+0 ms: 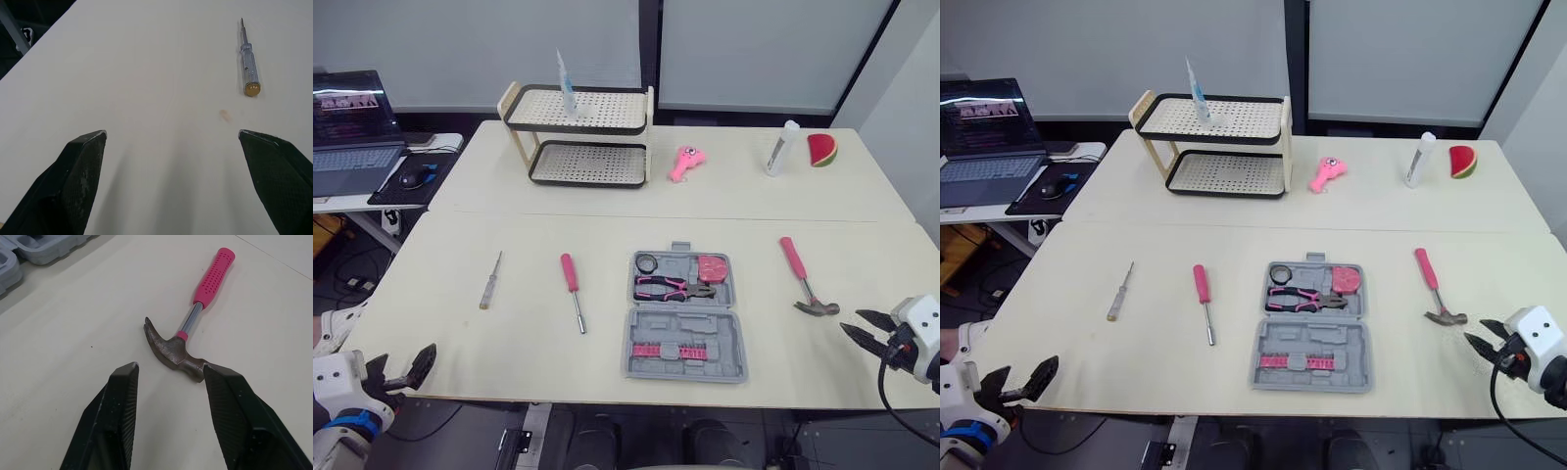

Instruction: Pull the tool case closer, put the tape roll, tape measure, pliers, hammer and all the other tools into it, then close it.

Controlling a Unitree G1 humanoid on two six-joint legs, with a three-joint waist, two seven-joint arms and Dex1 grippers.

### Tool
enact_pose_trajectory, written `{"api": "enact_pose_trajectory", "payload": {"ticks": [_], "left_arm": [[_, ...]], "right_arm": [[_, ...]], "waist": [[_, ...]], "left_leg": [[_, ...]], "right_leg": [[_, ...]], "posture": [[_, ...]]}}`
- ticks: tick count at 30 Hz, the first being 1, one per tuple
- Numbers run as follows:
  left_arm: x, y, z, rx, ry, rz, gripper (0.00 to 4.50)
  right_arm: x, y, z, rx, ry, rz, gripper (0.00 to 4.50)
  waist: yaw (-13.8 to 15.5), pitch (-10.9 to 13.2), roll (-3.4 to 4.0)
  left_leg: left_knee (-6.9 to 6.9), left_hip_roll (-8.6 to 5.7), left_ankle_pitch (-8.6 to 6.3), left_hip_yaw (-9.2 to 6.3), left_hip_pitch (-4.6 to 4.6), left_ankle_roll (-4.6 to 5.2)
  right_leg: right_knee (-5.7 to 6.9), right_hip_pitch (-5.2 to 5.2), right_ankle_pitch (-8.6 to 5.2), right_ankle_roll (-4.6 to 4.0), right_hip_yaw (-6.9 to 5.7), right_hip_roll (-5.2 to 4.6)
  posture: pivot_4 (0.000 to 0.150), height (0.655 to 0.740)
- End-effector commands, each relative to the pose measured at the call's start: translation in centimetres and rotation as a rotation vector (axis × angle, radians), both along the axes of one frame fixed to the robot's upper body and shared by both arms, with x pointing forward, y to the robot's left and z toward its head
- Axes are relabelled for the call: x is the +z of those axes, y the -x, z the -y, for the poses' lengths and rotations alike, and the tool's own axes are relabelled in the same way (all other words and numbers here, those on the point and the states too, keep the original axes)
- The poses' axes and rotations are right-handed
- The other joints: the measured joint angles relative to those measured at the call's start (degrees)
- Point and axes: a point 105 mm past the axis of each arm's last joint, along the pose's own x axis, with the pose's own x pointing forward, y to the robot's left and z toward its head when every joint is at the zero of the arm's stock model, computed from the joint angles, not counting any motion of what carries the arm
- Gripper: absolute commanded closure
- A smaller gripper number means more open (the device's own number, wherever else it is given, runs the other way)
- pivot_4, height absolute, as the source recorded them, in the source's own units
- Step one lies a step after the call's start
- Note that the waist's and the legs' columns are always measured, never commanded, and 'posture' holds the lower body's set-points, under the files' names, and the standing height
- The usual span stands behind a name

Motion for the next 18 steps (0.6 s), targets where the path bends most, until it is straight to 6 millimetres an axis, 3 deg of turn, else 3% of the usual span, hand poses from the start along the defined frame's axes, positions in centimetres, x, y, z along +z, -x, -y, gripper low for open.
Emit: {"api": "enact_pose_trajectory", "payload": {"ticks": [1, 6, 11, 12, 15, 18], "left_arm": [[1.2, -0.2, -0.1, -0.003, -0.03, 0.037, 0.0], [1.3, -0.1, 0.1, -0.013, -0.033, 0.037, 0.0], [1.6, -0.1, 0.1, -0.025, -0.035, 0.043, 0.0], [1.6, -0.1, 0.2, -0.025, -0.035, 0.045, 0.0], [1.6, 0.0, 0.5, -0.032, -0.039, 0.038, 0.0], [1.7, 0.1, 1.1, -0.057, -0.041, 0.028, 0.0]], "right_arm": [[1.5, -0.6, 0.0, 0.036, 0.025, 0.037, 1.33], [2.3, -1.5, -0.7, 0.088, 0.04, 0.061, 0.04], [3.8, -2.8, -4.4, 0.263, 0.047, 0.075, 0.04], [4.2, -3.0, -5.3, 0.303, 0.042, 0.082, 0.04], [7.1, -4.1, -11.3, 0.558, -0.004, 0.112, 0.04], [8.7, -4.3, -14.6, 0.699, -0.044, 0.1, 0.04]], "waist": [[-0.04, 0.0, 0.0], [-0.2, -0.01, -0.01], [-0.24, -0.01, 0.0], [-0.24, -0.01, 0.0], [-0.52, -0.01, 0.02], [-0.36, -0.02, 0.0]], "left_leg": [[-0.01, 0.0, 0.0, 0.01, 0.0, 0.0], [-0.03, 0.03, 0.0, 0.01, 0.02, 0.0], [-0.04, 0.02, 0.0, 0.02, 0.03, 0.0], [-0.03, 0.03, 0.0, 0.03, 0.03, 0.0], [-0.04, 0.05, 0.0, 0.02, 0.04, -0.01], [-0.06, 0.11, 0.0, -0.07, 0.02, -0.01]], "right_leg": [[-0.02, 0.0, 0.0, 0.0, 0.0, 0.0], [-0.03, 0.0, 0.0, 0.0, 0.0, 0.01], [-0.04, 0.01, 0.0, 0.0, 0.02, 0.0], [-0.04, 0.01, 0.0, 0.0, 0.02, 0.0], [-0.02, -0.02, 0.0, -0.01, 0.02, 0.01], [-0.05, -0.02, 0.0, -0.01, -0.07, 0.04]], "posture": [[0.15, 0.729], [0.15, 0.729], [0.15, 0.729], [0.15, 0.729], [0.15, 0.729], [0.15, 0.729]]}}
